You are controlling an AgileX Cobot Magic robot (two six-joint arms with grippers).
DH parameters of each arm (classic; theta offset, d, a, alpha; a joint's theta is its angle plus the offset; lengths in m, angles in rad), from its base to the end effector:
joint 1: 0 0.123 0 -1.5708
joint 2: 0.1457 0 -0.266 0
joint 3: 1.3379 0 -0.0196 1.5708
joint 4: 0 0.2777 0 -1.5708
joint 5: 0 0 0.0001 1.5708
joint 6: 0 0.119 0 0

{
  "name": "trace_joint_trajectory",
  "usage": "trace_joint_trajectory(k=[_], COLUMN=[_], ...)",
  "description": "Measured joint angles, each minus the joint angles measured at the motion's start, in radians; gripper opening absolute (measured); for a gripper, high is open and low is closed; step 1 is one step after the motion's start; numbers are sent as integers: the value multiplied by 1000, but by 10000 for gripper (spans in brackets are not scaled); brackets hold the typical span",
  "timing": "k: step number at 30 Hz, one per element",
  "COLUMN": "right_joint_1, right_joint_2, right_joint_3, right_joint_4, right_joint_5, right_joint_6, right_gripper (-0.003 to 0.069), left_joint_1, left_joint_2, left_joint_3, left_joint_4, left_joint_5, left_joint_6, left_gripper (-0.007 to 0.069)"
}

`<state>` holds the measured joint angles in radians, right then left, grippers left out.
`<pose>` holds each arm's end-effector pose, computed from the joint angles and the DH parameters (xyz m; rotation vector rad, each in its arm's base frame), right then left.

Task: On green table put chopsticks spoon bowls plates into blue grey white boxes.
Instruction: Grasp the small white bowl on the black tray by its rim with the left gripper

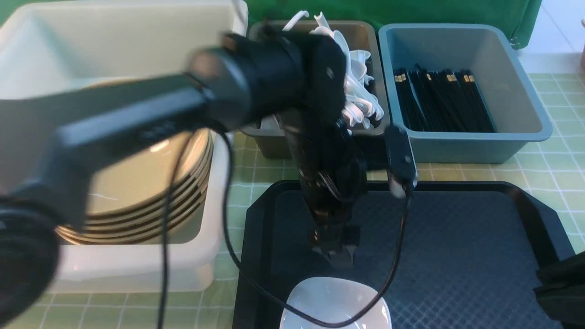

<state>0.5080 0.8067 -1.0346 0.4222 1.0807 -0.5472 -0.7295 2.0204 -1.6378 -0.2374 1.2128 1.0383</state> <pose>0.1421 0.1284 0.3707 -1.1124 2.0017 0.5120 0.3022 -0.3053 0.1654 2.2664 2.0087 -0.3234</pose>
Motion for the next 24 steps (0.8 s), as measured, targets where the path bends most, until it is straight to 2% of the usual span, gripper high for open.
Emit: trace_joint_trajectory(k=[18, 24], right_joint_1=[0, 0], right_joint_2=[0, 0], right_joint_3=[0, 0], right_joint_4=[0, 0], right_joint_5=[-24, -27], right_joint_6=[-52, -53], right_gripper=[134, 141], left_joint_1=[-3, -3], left_joint_2=[43, 46], left_joint_3=[3, 83], left_joint_4=[-39, -41], left_joint_5=[1, -1], left_joint_6=[-46, -28], left_gripper=[574, 574])
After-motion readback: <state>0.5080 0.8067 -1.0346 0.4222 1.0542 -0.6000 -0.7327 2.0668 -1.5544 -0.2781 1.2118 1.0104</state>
